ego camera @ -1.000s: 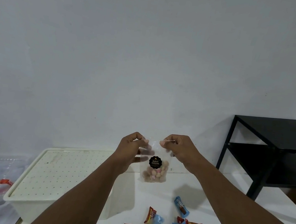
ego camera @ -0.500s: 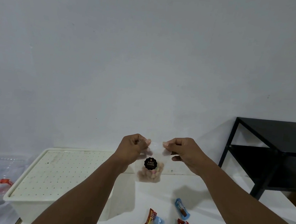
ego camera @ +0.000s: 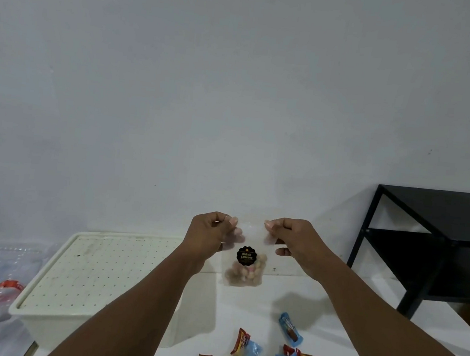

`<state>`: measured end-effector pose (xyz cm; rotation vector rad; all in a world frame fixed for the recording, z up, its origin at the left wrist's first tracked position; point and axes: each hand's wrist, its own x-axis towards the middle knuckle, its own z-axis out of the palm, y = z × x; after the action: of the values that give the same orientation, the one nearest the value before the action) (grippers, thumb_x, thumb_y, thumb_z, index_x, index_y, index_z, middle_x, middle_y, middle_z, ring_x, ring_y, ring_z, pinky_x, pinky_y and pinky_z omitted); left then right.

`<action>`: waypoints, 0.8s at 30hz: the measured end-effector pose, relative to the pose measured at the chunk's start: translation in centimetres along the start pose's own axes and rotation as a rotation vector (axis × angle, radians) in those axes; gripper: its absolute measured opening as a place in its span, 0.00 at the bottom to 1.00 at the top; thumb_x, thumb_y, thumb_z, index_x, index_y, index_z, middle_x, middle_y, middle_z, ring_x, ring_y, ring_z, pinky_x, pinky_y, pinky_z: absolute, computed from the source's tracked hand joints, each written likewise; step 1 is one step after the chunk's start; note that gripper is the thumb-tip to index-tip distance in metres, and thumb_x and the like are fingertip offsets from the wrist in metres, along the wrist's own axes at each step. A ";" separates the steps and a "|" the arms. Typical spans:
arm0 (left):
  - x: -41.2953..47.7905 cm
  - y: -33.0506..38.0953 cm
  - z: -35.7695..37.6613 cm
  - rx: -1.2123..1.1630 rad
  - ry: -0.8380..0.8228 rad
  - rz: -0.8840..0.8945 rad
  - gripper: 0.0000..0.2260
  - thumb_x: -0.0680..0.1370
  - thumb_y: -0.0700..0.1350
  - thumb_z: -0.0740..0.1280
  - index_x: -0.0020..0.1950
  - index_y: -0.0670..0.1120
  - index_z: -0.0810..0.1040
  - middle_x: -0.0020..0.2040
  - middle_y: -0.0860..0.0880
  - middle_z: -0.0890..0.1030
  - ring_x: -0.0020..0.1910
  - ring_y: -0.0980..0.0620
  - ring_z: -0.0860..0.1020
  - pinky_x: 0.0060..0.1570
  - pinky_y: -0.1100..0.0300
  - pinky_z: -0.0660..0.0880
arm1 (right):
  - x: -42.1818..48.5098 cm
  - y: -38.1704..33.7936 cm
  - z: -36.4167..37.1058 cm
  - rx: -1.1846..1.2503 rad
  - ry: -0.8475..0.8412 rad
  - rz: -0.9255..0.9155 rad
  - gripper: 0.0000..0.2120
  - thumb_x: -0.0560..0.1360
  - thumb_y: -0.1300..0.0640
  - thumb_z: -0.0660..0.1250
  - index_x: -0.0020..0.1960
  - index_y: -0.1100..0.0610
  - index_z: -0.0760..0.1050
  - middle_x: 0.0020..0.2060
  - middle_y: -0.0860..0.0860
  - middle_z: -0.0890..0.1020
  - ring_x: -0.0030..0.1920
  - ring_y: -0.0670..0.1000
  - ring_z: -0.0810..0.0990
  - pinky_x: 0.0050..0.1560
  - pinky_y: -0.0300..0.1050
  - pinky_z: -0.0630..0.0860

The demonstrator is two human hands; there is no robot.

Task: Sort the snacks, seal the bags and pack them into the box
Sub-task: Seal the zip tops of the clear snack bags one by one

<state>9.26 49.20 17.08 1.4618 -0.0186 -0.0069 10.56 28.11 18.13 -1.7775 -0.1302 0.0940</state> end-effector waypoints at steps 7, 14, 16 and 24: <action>0.4 -0.9 -0.3 0.032 0.057 0.037 0.10 0.79 0.46 0.70 0.46 0.39 0.79 0.38 0.45 0.84 0.45 0.44 0.87 0.51 0.49 0.81 | -0.3 0.8 -0.1 0.008 -0.030 0.010 0.09 0.77 0.53 0.70 0.49 0.58 0.81 0.43 0.51 0.87 0.45 0.45 0.84 0.48 0.45 0.75; 0.2 -1.0 -0.3 -0.074 0.007 -0.036 0.10 0.76 0.46 0.74 0.51 0.40 0.80 0.46 0.40 0.87 0.48 0.40 0.86 0.50 0.50 0.80 | 0.1 0.7 -0.4 -0.042 0.044 -0.041 0.06 0.79 0.56 0.67 0.45 0.57 0.79 0.39 0.52 0.85 0.44 0.47 0.83 0.45 0.44 0.75; 0.3 -1.0 -0.3 -0.077 0.001 -0.035 0.08 0.78 0.44 0.72 0.51 0.40 0.79 0.47 0.39 0.86 0.48 0.40 0.86 0.51 0.50 0.79 | 0.2 0.8 -0.2 -0.012 0.060 -0.014 0.06 0.79 0.56 0.66 0.46 0.58 0.78 0.40 0.53 0.84 0.43 0.47 0.84 0.45 0.45 0.75; 0.2 -0.7 0.3 0.033 -0.036 0.009 0.04 0.81 0.41 0.67 0.46 0.43 0.78 0.43 0.43 0.86 0.47 0.43 0.87 0.48 0.53 0.79 | 0.5 0.5 0.9 -0.051 0.039 -0.032 0.06 0.76 0.54 0.71 0.47 0.57 0.81 0.44 0.52 0.82 0.44 0.49 0.79 0.43 0.44 0.76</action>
<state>9.48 48.85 16.37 1.4941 -0.0550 -0.0256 10.93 28.91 17.45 -1.8259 -0.1336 0.0332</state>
